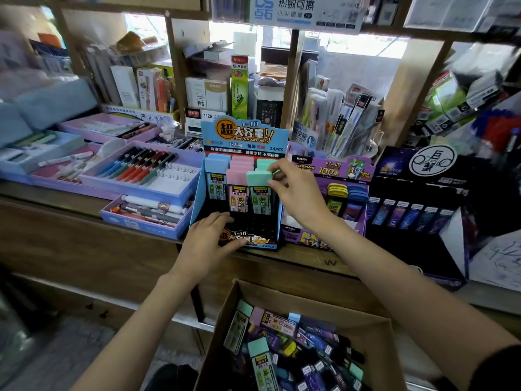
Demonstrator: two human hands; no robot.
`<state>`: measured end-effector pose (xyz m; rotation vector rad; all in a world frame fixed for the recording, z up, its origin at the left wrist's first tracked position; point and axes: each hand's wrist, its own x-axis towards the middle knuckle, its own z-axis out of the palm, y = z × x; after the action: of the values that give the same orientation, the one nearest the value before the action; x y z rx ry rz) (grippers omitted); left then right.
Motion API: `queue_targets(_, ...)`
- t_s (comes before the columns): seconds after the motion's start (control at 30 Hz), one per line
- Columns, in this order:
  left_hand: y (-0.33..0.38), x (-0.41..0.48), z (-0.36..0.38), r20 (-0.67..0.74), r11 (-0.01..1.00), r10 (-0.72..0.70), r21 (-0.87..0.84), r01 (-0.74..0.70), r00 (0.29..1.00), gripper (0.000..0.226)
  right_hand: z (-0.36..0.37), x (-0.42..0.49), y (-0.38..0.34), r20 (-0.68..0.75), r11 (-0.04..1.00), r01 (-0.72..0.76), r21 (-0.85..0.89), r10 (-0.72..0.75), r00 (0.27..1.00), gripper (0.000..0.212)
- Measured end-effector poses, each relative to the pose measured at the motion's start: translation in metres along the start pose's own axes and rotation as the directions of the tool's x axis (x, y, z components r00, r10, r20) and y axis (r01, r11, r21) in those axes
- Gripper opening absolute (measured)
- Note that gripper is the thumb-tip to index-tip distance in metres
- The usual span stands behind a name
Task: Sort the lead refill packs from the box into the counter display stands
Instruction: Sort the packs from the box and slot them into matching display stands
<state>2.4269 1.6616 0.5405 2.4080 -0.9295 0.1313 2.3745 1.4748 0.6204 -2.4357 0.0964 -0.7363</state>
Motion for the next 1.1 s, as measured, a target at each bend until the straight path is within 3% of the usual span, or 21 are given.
queue_targets(0.17,0.000,-0.001,-0.001,0.001,1.000,-0.003,-0.008,0.003,1.000,0.058,0.009,-0.010,0.010,-0.031,0.976,0.065,-0.207,-0.073,0.997,0.028)
queue_targets(0.3,0.000,0.001,-0.003,0.020,1.000,0.000,-0.013,0.001,1.000,0.057,0.007,-0.007,0.015,-0.071,0.966,0.071,-0.250,-0.091,0.993,0.029)
queue_targets(0.4,0.006,0.000,-0.013,0.055,1.000,0.013,0.007,-0.013,0.998,0.055,-0.007,-0.003,0.009,-0.021,0.957,0.069,-0.282,-0.078,0.997,0.031)
queue_targets(0.5,0.016,-0.016,-0.019,-0.051,0.998,0.068,-0.006,-0.068,0.996,0.045,-0.023,-0.015,0.003,0.070,0.967,0.074,-0.245,-0.058,0.996,0.032)
queue_targets(0.57,0.025,-0.036,-0.018,-0.092,0.993,0.100,-0.047,-0.105,0.991,0.037,-0.036,-0.033,0.001,0.202,0.976,0.060,-0.208,-0.017,0.979,0.028)
queue_targets(0.73,0.038,-0.090,0.014,-0.025,0.978,0.201,-0.048,-0.202,0.979,0.028,-0.055,-0.108,0.012,0.506,0.981,0.018,-0.191,0.083,0.859,0.023)
queue_targets(0.83,0.034,-0.116,0.053,0.179,0.985,0.077,-0.167,-0.047,0.981,0.028,-0.048,-0.160,0.036,0.599,0.971,-0.072,-0.229,0.199,0.775,0.024)
queue_targets(0.93,0.027,-0.136,0.101,0.342,0.966,-0.023,-0.234,0.108,0.939,0.027,-0.033,-0.211,0.070,0.660,0.943,-0.208,-0.260,0.331,0.675,0.023)
queue_targets(1.1,0.015,-0.161,0.166,0.577,0.946,-0.158,-0.145,0.291,0.801,0.037,0.000,-0.287,0.133,0.646,0.804,-0.463,-0.372,0.583,0.494,0.022)
